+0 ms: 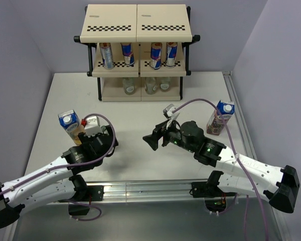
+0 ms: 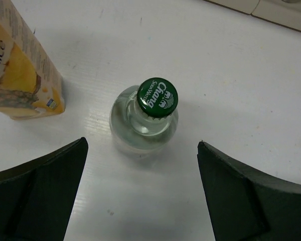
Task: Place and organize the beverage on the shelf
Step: Pick up the drink from the center of the board.
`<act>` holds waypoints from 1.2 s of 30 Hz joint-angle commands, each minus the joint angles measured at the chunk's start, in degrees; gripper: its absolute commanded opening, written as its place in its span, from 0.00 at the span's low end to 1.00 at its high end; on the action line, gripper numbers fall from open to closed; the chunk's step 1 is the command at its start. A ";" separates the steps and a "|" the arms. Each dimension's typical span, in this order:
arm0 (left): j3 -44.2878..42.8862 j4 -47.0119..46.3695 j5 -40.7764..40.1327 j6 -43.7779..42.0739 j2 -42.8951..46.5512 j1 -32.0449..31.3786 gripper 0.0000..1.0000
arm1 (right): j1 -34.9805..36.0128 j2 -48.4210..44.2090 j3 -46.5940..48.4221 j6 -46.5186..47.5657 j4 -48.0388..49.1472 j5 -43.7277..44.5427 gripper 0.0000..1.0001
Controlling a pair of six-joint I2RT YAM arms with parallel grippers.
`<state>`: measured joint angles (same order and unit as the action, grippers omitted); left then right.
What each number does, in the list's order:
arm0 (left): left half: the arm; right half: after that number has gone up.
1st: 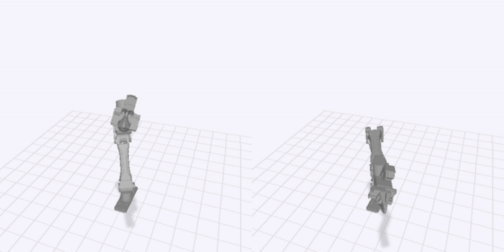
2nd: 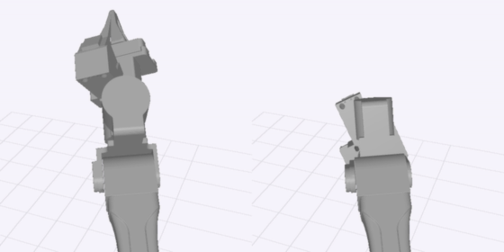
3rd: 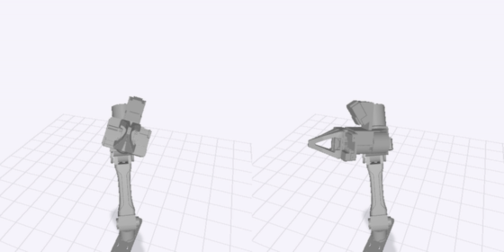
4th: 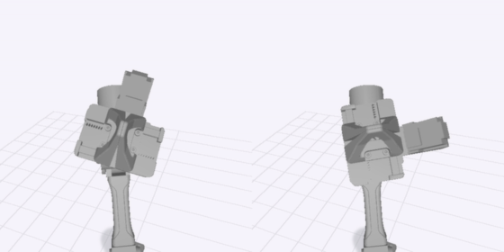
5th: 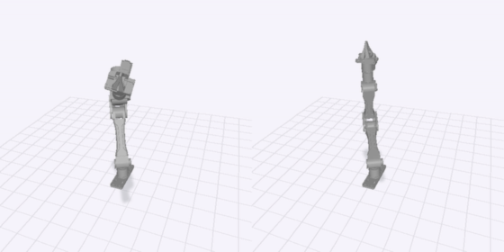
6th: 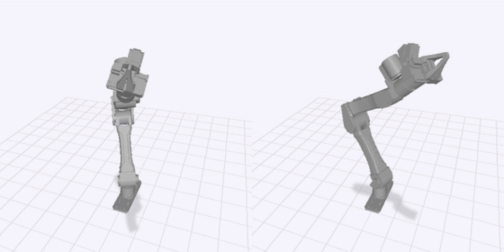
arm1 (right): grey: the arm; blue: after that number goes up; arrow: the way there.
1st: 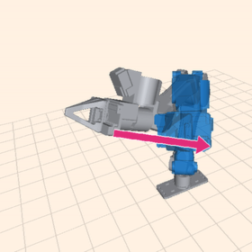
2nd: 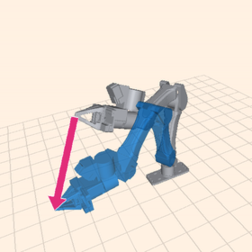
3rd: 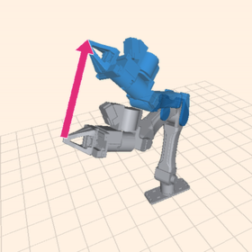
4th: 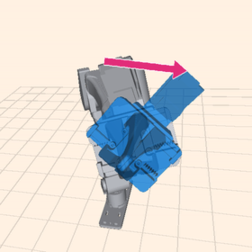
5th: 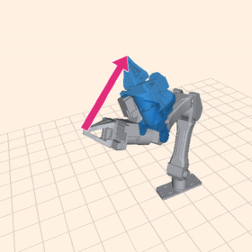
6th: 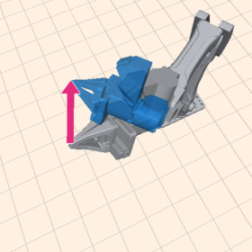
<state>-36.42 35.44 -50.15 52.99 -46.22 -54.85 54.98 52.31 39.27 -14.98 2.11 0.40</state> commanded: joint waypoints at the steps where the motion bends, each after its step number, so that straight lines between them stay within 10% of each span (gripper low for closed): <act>1: 3.81 -14.50 -4.69 -2.27 1.48 -0.78 0.97 | 0.13 -2.04 -0.77 1.18 0.09 2.06 0.95; 17: 8.48 -23.57 -14.71 -2.10 -4.75 -0.96 0.97 | 0.13 -2.65 -1.91 2.33 1.14 1.00 0.95; 36: 8.83 -34.38 -7.95 -11.15 -11.34 5.01 0.93 | 0.13 -3.53 -1.12 3.38 -0.26 0.65 0.95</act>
<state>-27.22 5.78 -59.72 45.17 -56.34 -50.83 54.98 50.35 37.34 -12.47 1.41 0.86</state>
